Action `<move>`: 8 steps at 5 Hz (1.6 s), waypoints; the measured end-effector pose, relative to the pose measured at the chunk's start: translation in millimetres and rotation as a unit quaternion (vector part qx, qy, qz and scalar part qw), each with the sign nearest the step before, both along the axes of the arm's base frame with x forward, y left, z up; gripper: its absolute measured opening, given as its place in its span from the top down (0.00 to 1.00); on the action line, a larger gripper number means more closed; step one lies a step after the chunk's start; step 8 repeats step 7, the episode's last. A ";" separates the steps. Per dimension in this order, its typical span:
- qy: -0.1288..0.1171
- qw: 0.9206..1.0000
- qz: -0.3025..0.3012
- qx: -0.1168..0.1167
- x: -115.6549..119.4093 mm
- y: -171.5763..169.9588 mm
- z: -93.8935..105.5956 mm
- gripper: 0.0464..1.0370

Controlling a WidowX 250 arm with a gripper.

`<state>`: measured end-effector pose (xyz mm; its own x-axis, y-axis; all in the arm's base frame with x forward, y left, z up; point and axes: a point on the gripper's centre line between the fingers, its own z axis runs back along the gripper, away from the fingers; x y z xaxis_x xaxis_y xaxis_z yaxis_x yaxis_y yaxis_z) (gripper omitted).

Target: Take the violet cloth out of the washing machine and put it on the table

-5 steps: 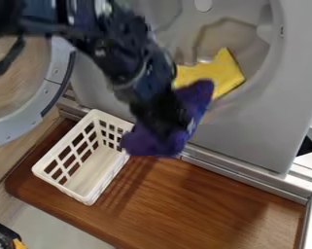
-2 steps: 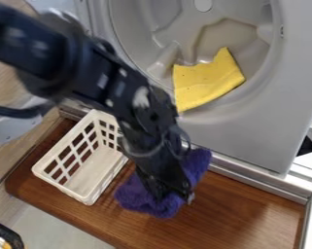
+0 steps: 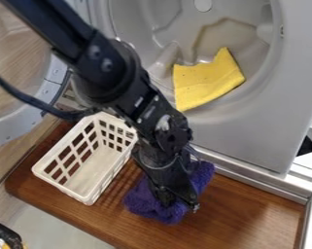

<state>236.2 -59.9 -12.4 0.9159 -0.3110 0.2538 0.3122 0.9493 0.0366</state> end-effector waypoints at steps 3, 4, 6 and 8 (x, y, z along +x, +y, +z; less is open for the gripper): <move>0.006 0.999 -0.035 -0.014 -2.0 -7.4 -7.8 0.51; 0.010 0.999 -0.034 -0.016 -3.7 -8.0 -5.0 0.19; 0.026 0.999 0.029 -0.033 -11.8 -7.2 20.3 0.03; 0.035 0.998 0.042 -0.023 -13.0 -3.6 21.4 0.04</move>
